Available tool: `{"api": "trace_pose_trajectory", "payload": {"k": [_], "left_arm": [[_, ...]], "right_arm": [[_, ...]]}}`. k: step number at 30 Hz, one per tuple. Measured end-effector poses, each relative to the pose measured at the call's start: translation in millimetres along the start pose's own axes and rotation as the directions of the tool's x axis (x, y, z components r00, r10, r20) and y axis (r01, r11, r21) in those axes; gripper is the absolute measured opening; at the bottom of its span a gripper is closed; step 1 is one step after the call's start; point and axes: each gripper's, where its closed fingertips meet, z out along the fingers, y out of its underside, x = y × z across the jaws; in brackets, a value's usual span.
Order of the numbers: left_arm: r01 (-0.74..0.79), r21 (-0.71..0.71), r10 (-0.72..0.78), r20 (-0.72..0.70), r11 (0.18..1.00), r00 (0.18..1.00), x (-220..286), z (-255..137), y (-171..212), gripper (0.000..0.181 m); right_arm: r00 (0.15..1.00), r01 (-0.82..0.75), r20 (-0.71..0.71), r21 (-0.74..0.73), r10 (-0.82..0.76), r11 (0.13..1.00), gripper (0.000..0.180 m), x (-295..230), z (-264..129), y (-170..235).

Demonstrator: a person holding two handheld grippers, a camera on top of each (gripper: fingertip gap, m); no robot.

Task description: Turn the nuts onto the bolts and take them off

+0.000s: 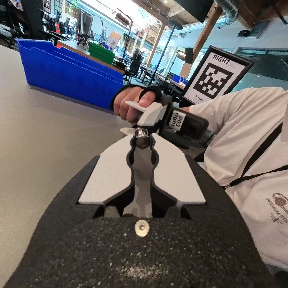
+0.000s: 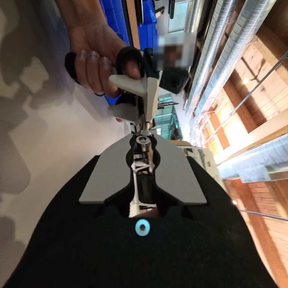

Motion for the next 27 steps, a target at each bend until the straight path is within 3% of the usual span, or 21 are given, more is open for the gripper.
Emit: {"api": "trace_pose_trajectory", "payload": {"k": [2, 4, 6, 8, 11, 13, 16, 17, 19, 22, 25, 27], "left_arm": [[-0.032, -0.006, 0.032, 0.030, 0.999, 0.999, -1.6, -0.4, -0.8, 0.016], [-0.070, -0.011, 0.071, 0.062, 0.997, 0.996, -3.1, -1.7, -2.1, 0.017], [-0.098, -0.010, 0.099, 0.089, 0.995, 0.991, -4.2, -3.4, -4.9, 0.016], [-0.118, -0.014, 0.119, 0.106, 0.993, 0.987, -5.1, -4.6, -6.2, 0.016], [-0.138, -0.030, 0.141, 0.123, 0.990, 0.982, -6.3, -4.4, -4.6, 0.016], [-0.147, -0.032, 0.150, 0.132, 0.989, 0.980, -7.5, -4.6, -4.4, 0.016], [-0.160, -0.040, 0.164, 0.132, 0.986, 0.978, -6.5, -4.7, -4.3, 0.016], [-0.163, -0.045, 0.168, 0.129, 0.986, 0.977, -5.6, -4.3, -3.9, 0.016], [-0.165, -0.050, 0.170, 0.135, 0.985, 0.976, -6.3, -5.1, -3.9, 0.017], [-0.154, -0.033, 0.157, 0.125, 0.988, 0.980, -5.4, -6.8, -6.5, 0.016], [-0.136, 0.007, 0.135, 0.105, 0.991, 0.985, -2.3, -9.2, -12.7, 0.016], [-0.115, 0.031, 0.112, 0.090, 0.993, 0.990, -1.1, -11.5, -16.2, 0.017]], "right_arm": [[0.979, -0.187, 0.080, -0.004, 0.187, 0.982, 0.018, -1.8, 1.6, 2.1], [0.866, -0.463, 0.205, -0.019, 0.456, 0.886, 0.019, -3.5, 3.3, 2.1], [0.625, -0.727, 0.336, -0.079, 0.705, 0.682, 0.018, -4.8, 5.3, 0.8], [0.297, -0.895, 0.454, -0.173, 0.840, 0.410, 0.018, -6.6, 5.4, -2.5], [-0.139, -0.942, 0.540, -0.332, 0.830, 0.058, 0.018, -8.0, 3.3, -5.6], [-0.367, -0.898, 0.539, -0.418, 0.758, -0.137, 0.018, -5.7, 3.1, -5.5], [-0.716, -0.692, 0.487, -0.587, 0.500, -0.421, 0.018, -2.0, 1.1, -8.5], [-0.802, -0.597, 0.459, -0.643, 0.382, -0.479, 0.018, -1.5, -0.4, -10.2], [-0.844, -0.535, 0.447, -0.662, 0.297, -0.525, 0.019, -2.8, 0.8, -10.0], [-0.739, -0.674, 0.519, -0.575, 0.431, -0.464, 0.048, -0.9, 2.5, -10.9], [-0.506, -0.847, 0.528, -0.455, 0.682, -0.275, 0.076, -9.9, 7.3, -4.5], [-0.253, -0.938, 0.478, -0.336, 0.841, -0.091, 0.074, -12.0, 14.1, 10.9]]}}
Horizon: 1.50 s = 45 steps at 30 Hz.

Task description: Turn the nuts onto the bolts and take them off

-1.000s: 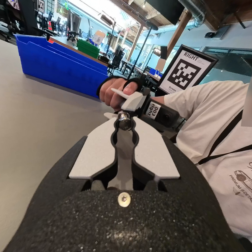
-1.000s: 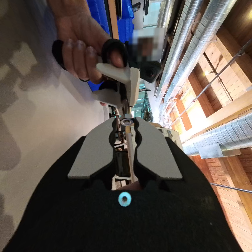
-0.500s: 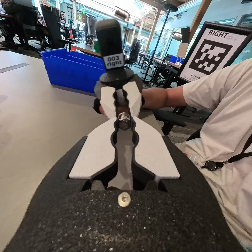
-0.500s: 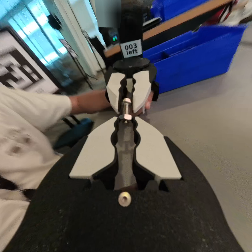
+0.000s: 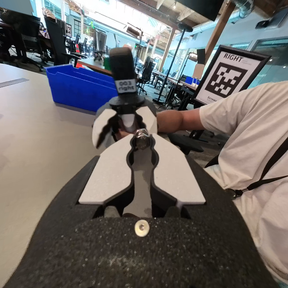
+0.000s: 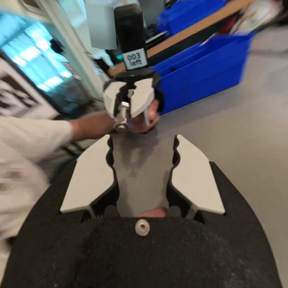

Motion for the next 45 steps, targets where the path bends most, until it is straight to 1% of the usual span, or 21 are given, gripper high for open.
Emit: {"api": "trace_pose_trajectory", "payload": {"k": [2, 3, 5, 7, 8, 10, 13, 17, 18, 20, 22, 25, 27, 29, 31, 33, 34, 37, 38, 42, 45], "left_arm": [[0.022, 0.016, -0.022, -0.010, 1.000, 1.000, -0.4, -1.5, -2.3, 0.017], [0.031, 0.017, -0.031, -0.014, 0.999, 0.999, -0.6, -1.8, -2.6, 0.017], [0.040, 0.022, -0.040, -0.021, 0.999, 0.999, -0.3, -1.9, -3.0, 0.016], [0.057, 0.026, -0.056, -0.040, 0.998, 0.998, 1.6, -1.4, -3.3, 0.017], [0.069, 0.029, -0.067, -0.055, 0.997, 0.996, 3.1, -1.0, -3.4, 0.017], [0.093, 0.031, -0.090, -0.082, 0.995, 0.993, 5.6, 0.9, -2.4, 0.016], [0.118, 0.017, -0.116, -0.112, 0.993, 0.987, 9.2, 5.9, 2.5, 0.016], [0.125, -0.002, -0.124, -0.129, 0.992, 0.984, 12.8, 12.6, 8.1, 0.016], [0.124, -0.007, -0.124, -0.126, 0.992, 0.984, 12.5, 13.9, 9.6, 0.016], [0.119, -0.006, -0.118, -0.131, 0.993, 0.984, 13.6, 14.8, 10.4, 0.016], [0.095, 0.005, -0.093, -0.121, 0.995, 0.988, 14.3, 14.0, 7.4, 0.016], [0.021, 0.002, -0.021, -0.058, 1.000, 0.998, 11.6, 12.0, 4.6, 0.016], [-0.023, -0.003, 0.023, -0.006, 1.000, 1.000, 7.2, 9.9, 3.0, 0.016], [-0.049, -0.003, 0.049, 0.039, 0.999, 0.998, 2.0, 8.0, 0.7, 0.016], [-0.077, -0.013, 0.077, 0.079, 0.997, 0.994, -3.1, 7.2, 1.3, 0.016], [-0.093, -0.026, 0.095, 0.097, 0.995, 0.991, -5.3, 7.4, 3.1, 0.016], [-0.109, -0.038, 0.112, 0.114, 0.993, 0.987, -7.2, 7.6, 4.4, 0.016], [-0.141, -0.104, 0.156, 0.155, 0.985, 0.976, -12.8, 8.1, 11.8, 0.016], [-0.142, -0.122, 0.161, 0.166, 0.982, 0.973, -15.3, 8.4, 14.8, 0.016], [-0.073, -0.066, 0.081, 0.134, 0.995, 0.988, -15.9, 7.3, 10.5, 0.016], [-0.008, -0.011, 0.009, 0.109, 1.000, 0.994, -16.9, 0.8, 2.4, 0.017]], "right_arm": [[0.915, 0.332, -0.236, -0.015, -0.326, 0.943, 0.069, 14.4, -9.5, -11.8], [0.783, 0.523, -0.344, -0.089, -0.519, 0.848, 0.064, 17.5, -15.9, -17.9], [0.404, 0.800, -0.422, -0.268, -0.812, 0.537, 0.059, 6.7, -23.6, -27.2], [0.038, 0.897, -0.354, -0.400, -0.935, 0.188, 0.052, -12.7, -21.8, -22.8], [-0.094, 0.899, -0.315, -0.435, -0.944, 0.056, 0.047, -19.6, -20.1, -18.7], [-0.215, 0.876, -0.275, -0.478, -0.937, -0.060, 0.045, -25.2, -15.7, -13.2], [-0.241, 0.875, -0.294, -0.477, -0.925, -0.076, 0.044, -32.2, -11.6, -13.7], [-0.213, 0.879, -0.258, -0.472, -0.943, -0.069, 0.030, -29.1, -9.2, -5.8], [-0.209, 0.878, -0.262, -0.474, -0.942, -0.062, 0.020, -27.7, -10.1, -5.9], [-0.114, 0.899, -0.266, -0.438, -0.957, 0.015, 0.019, -29.3, -10.8, -5.6], [0.102, 0.909, -0.288, -0.362, -0.952, 0.207, 0.019, -30.0, -9.9, -7.6], [0.536, 0.786, -0.259, -0.194, -0.804, 0.587, 0.019, -28.2, -6.9, -7.5], [0.818, 0.546, -0.168, -0.079, -0.551, 0.834, 0.019, -26.2, -4.0, -7.1], [0.963, 0.267, -0.051, 0.002, -0.266, 0.964, 0.019, -24.0, -2.0, -8.0], [0.998, -0.004, 0.070, 0.047, 0.001, 0.999, 0.018, -21.7, -2.3, -9.2], [0.935, -0.292, 0.218, 0.022, 0.280, 0.956, 0.018, -22.8, -3.2, -9.3], [0.865, -0.435, 0.281, 0.006, 0.416, 0.900, 0.018, -21.9, -4.2, -11.0], [0.513, -0.781, 0.405, -0.145, 0.757, 0.607, 0.019, -18.5, -5.3, -6.8], [0.488, -0.800, 0.399, -0.153, 0.776, 0.581, 0.024, -15.5, -5.2, -3.7], [0.696, -0.646, 0.355, -0.069, 0.624, 0.760, 0.046, -17.2, -5.9, -8.2], [0.888, -0.399, 0.228, -0.055, 0.400, 0.915, 0.059, -15.3, -5.5, -2.7]]}}
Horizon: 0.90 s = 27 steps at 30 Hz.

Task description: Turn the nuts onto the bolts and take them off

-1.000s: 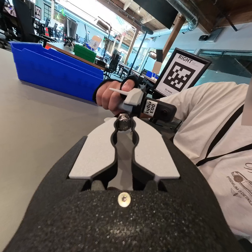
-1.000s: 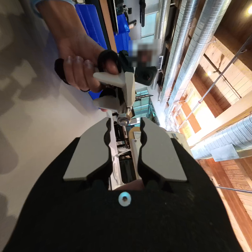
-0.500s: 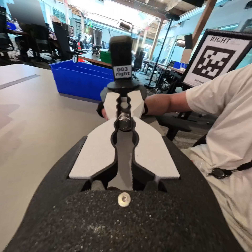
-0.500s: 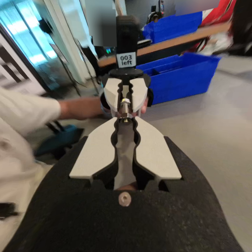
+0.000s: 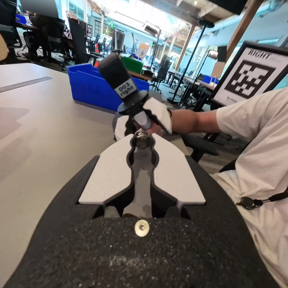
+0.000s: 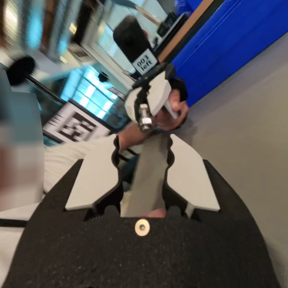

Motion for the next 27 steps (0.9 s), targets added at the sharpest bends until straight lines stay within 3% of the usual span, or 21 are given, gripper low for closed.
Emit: {"api": "trace_pose_trajectory", "payload": {"k": [2, 3, 4, 6, 8, 9, 11, 18, 20, 23, 25, 27], "left_arm": [[0.043, 0.033, -0.042, -0.032, 0.999, 0.999, 1.1, -3.7, -5.3, 0.016], [0.063, 0.043, -0.061, -0.048, 0.997, 0.997, 1.7, -4.9, -7.1, 0.016], [0.077, 0.049, -0.074, -0.058, 0.996, 0.996, 2.0, -5.5, -8.0, 0.016], [0.101, 0.041, -0.097, -0.083, 0.994, 0.992, 3.9, -5.3, -6.9, 0.017], [0.111, 0.030, -0.107, -0.100, 0.993, 0.989, 6.1, -3.5, -4.5, 0.016], [0.114, 0.023, -0.111, -0.108, 0.993, 0.988, 7.4, -2.3, -2.8, 0.017], [0.117, 0.010, -0.115, -0.121, 0.993, 0.986, 9.7, 0.8, 0.6, 0.016], [0.146, 0.006, -0.142, -0.176, 0.989, 0.974, 18.1, 6.4, 3.9, 0.016], [0.156, 0.010, -0.152, -0.186, 0.988, 0.971, 19.0, 6.4, 3.4, 0.016], [0.156, 0.006, -0.152, -0.189, 0.988, 0.970, 20.1, 7.4, 4.3, 0.016], [0.138, 0.000, -0.136, -0.171, 0.990, 0.976, 18.8, 7.2, 5.0, 0.016], [0.109, -0.005, -0.108, -0.143, 0.994, 0.984, 16.8, 6.8, 5.6, 0.016]], "right_arm": [[0.935, 0.270, -0.208, -0.100, -0.285, 0.958, 0.064, 19.2, -3.4, 2.1], [0.837, 0.429, -0.301, -0.159, -0.458, 0.889, 0.062, 26.4, -6.6, -1.2], [0.684, 0.585, -0.363, -0.245, -0.633, 0.773, 0.063, 30.4, -9.4, -3.3], [0.257, 0.780, -0.399, -0.451, -0.880, 0.433, 0.059, 30.4, -13.8, -7.2], [-0.157, 0.804, -0.353, -0.587, -0.922, 0.088, 0.049, 17.9, -12.8, -10.6], [-0.292, 0.779, -0.329, -0.627, -0.898, -0.024, 0.046, 10.9, -10.4, -11.0], [-0.419, 0.754, -0.305, -0.641, -0.855, -0.141, 0.048, -3.5, -2.6, -8.5], [-0.527, 0.677, -0.236, -0.697, -0.817, -0.236, 0.038, -1.4, -1.5, -4.8], [-0.557, 0.660, -0.217, -0.701, -0.801, -0.269, 0.021, -2.5, -1.7, -3.5], [-0.577, 0.641, -0.194, -0.710, -0.794, -0.292, 0.018, -3.5, -2.7, -2.5], [-0.446, 0.714, -0.244, -0.677, -0.861, -0.178, 0.019, -0.6, -2.5, -1.7], [-0.180, 0.803, -0.310, -0.594, -0.933, 0.042, 0.019, 3.1, -1.2, 0.7]]}}
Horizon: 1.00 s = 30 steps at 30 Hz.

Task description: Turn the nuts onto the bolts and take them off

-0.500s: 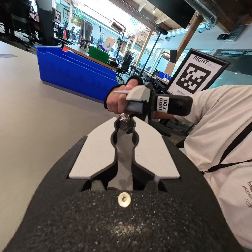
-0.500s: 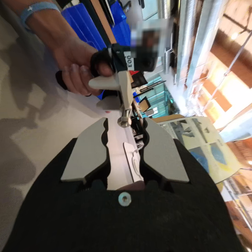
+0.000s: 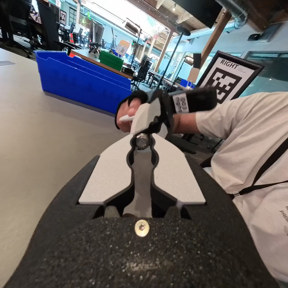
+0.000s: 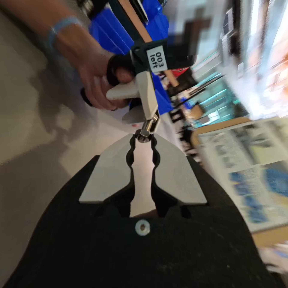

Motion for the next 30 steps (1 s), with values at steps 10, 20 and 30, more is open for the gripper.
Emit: {"api": "trace_pose_trajectory", "payload": {"k": [10, 20, 30], "left_arm": [[-0.080, -0.024, 0.081, 0.009, 0.996, 0.997, 7.0, 1.6, -0.9, 0.017], [-0.165, -0.055, 0.170, 0.112, 0.985, 0.979, -2.8, -0.8, -1.8, 0.016], [-0.071, -0.044, 0.073, 0.043, 0.996, 0.996, -1.2, -1.8, 0.9, 0.016]], "right_arm": [[0.259, -0.925, 0.600, -0.071, 0.757, 0.373, 0.018, 7.9, -10.6, -20.8], [-0.169, -0.962, 0.645, -0.271, 0.746, 0.017, 0.020, 10.6, -7.0, -16.6], [0.967, 0.252, -0.025, -0.023, -0.253, 0.967, 0.035, 0.0, -4.5, 20.3]]}}
